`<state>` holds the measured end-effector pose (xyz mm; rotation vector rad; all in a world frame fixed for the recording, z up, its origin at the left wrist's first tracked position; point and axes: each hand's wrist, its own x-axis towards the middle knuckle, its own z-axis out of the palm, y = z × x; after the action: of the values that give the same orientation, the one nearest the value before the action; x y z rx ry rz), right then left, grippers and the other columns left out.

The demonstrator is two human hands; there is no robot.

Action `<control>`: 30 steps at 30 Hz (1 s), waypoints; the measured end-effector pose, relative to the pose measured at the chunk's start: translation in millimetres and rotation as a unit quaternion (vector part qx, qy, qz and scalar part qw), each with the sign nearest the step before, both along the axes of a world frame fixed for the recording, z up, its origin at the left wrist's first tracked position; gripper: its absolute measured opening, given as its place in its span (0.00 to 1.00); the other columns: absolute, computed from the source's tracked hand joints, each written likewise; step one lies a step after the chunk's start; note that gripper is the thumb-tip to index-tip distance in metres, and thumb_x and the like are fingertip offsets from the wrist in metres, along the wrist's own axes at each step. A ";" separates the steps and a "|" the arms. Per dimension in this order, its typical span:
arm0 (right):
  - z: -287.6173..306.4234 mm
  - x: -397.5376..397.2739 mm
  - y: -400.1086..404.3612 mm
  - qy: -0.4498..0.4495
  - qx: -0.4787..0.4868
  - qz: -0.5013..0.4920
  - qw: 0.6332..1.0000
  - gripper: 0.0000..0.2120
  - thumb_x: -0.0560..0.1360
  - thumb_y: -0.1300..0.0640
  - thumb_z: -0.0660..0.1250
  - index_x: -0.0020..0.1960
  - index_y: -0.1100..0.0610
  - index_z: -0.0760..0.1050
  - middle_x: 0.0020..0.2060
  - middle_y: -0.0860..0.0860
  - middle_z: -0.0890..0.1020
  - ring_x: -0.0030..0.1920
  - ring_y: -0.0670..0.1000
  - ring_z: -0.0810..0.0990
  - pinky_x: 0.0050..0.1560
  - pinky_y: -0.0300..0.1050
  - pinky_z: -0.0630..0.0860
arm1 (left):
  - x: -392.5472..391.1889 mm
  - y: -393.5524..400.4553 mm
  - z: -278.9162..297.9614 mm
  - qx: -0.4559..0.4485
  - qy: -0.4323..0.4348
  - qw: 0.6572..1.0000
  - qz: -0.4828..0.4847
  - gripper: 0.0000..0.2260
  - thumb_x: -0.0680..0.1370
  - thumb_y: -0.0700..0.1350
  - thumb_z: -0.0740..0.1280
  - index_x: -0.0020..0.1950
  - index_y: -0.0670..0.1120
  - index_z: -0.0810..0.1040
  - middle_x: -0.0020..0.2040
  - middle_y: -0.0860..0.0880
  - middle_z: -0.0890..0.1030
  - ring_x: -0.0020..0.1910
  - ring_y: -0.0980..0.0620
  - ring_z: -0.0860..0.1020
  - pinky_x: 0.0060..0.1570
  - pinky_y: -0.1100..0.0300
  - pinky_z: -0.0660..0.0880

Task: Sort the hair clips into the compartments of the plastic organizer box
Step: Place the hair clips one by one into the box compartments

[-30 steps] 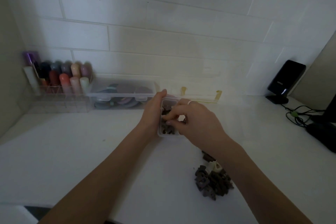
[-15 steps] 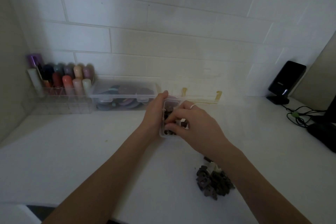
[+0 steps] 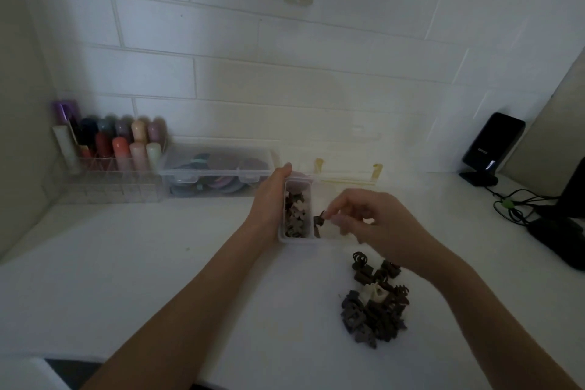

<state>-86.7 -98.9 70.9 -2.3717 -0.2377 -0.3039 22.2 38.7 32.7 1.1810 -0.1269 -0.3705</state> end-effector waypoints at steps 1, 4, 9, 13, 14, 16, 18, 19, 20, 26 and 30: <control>3.6 -5.3 -8.9 0.036 -0.011 0.009 0.999 0.06 0.75 0.61 0.67 0.45 0.51 0.80 0.31 0.49 0.81 0.30 0.45 0.78 0.31 0.36 0.73 | 0.0 -0.5 0.4 0.002 0.003 1.000 0.003 0.15 0.78 0.54 0.59 0.45 0.44 0.78 0.42 0.43 0.81 0.39 0.46 0.79 0.42 0.55 0.75; 10.3 -24.2 -34.4 0.102 -0.032 0.001 0.994 0.09 0.74 0.65 0.67 0.45 0.52 0.83 0.32 0.49 0.83 0.30 0.43 0.79 0.31 0.33 0.74 | 0.3 -1.5 -0.1 0.003 0.010 1.000 -0.003 0.16 0.78 0.54 0.59 0.44 0.45 0.79 0.41 0.44 0.82 0.40 0.47 0.80 0.47 0.53 0.75; -8.4 -52.4 -50.1 0.036 -0.111 -0.048 0.992 0.13 0.72 0.63 0.70 0.44 0.44 0.83 0.37 0.40 0.83 0.40 0.43 0.79 0.40 0.34 0.75 | 0.1 -1.6 -0.6 -0.006 0.006 1.000 0.001 0.15 0.78 0.54 0.58 0.45 0.45 0.77 0.41 0.44 0.81 0.39 0.47 0.79 0.43 0.56 0.74; -20.4 -59.9 -56.1 -0.004 -0.175 -0.086 0.981 0.14 0.73 0.63 0.69 0.50 0.44 0.82 0.42 0.36 0.80 0.42 0.36 0.77 0.42 0.25 0.69 | 0.2 -1.7 -1.7 0.000 0.008 1.000 0.001 0.15 0.78 0.55 0.57 0.49 0.45 0.77 0.40 0.44 0.81 0.37 0.48 0.79 0.38 0.58 0.75; -24.0 -59.8 -58.6 -0.003 -0.202 -0.090 0.975 0.15 0.74 0.62 0.68 0.53 0.43 0.81 0.45 0.37 0.80 0.43 0.36 0.76 0.44 0.26 0.69 | -0.1 -1.5 -1.5 -0.002 0.012 1.000 0.000 0.15 0.78 0.55 0.57 0.50 0.45 0.76 0.40 0.44 0.81 0.37 0.48 0.79 0.38 0.58 0.75; -31.7 -58.8 -62.7 0.033 -0.231 -0.095 0.968 0.16 0.75 0.59 0.67 0.59 0.42 0.77 0.53 0.40 0.79 0.50 0.39 0.76 0.51 0.31 0.71 | -1.1 -0.9 -1.2 -0.011 0.024 1.000 -0.001 0.15 0.78 0.55 0.58 0.50 0.45 0.75 0.40 0.44 0.80 0.35 0.48 0.79 0.35 0.60 0.76; -37.5 -57.7 -62.5 0.088 -0.248 -0.108 0.959 0.17 0.76 0.56 0.66 0.63 0.44 0.74 0.57 0.42 0.77 0.57 0.44 0.74 0.58 0.39 0.70 | -0.7 -0.7 -2.1 -0.023 0.036 0.999 -0.001 0.13 0.78 0.54 0.58 0.48 0.46 0.74 0.39 0.45 0.80 0.32 0.49 0.79 0.30 0.62 0.76; -39.6 -56.8 -61.1 0.100 -0.252 -0.113 0.956 0.17 0.76 0.57 0.66 0.64 0.45 0.74 0.57 0.44 0.77 0.57 0.44 0.74 0.58 0.38 0.70 | -0.7 -0.5 -2.1 -0.027 0.041 0.999 -0.002 0.13 0.77 0.54 0.58 0.48 0.46 0.73 0.38 0.45 0.79 0.31 0.50 0.79 0.29 0.63 0.76; -40.8 -55.5 -60.2 0.095 -0.249 -0.114 0.957 0.16 0.76 0.58 0.66 0.62 0.47 0.75 0.55 0.44 0.79 0.54 0.44 0.75 0.56 0.37 0.70 | -0.5 0.0 -2.2 -0.029 0.042 0.999 -0.002 0.13 0.77 0.54 0.58 0.50 0.45 0.73 0.39 0.45 0.79 0.32 0.50 0.79 0.29 0.63 0.76; -31.2 -57.8 -51.1 0.055 -0.126 -0.084 0.987 0.13 0.72 0.61 0.70 0.53 0.46 0.80 0.44 0.43 0.82 0.39 0.43 0.79 0.43 0.33 0.76 | 2.7 1.4 -5.3 -0.004 0.008 1.000 -0.009 0.12 0.76 0.54 0.58 0.46 0.46 0.73 0.40 0.44 0.77 0.35 0.48 0.77 0.36 0.60 0.74; -21.3 -62.8 -42.6 -0.006 -0.033 -0.081 0.996 0.12 0.70 0.62 0.72 0.47 0.47 0.77 0.41 0.43 0.82 0.36 0.47 0.79 0.41 0.39 0.78 | 2.8 3.4 -4.6 -0.018 0.014 0.999 -0.032 0.11 0.74 0.52 0.59 0.36 0.48 0.70 0.36 0.47 0.74 0.33 0.49 0.74 0.37 0.59 0.72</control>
<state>-149.5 -141.5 49.5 -2.4597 -0.0601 -0.3922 25.0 42.1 28.2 1.1386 -0.1461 -0.4397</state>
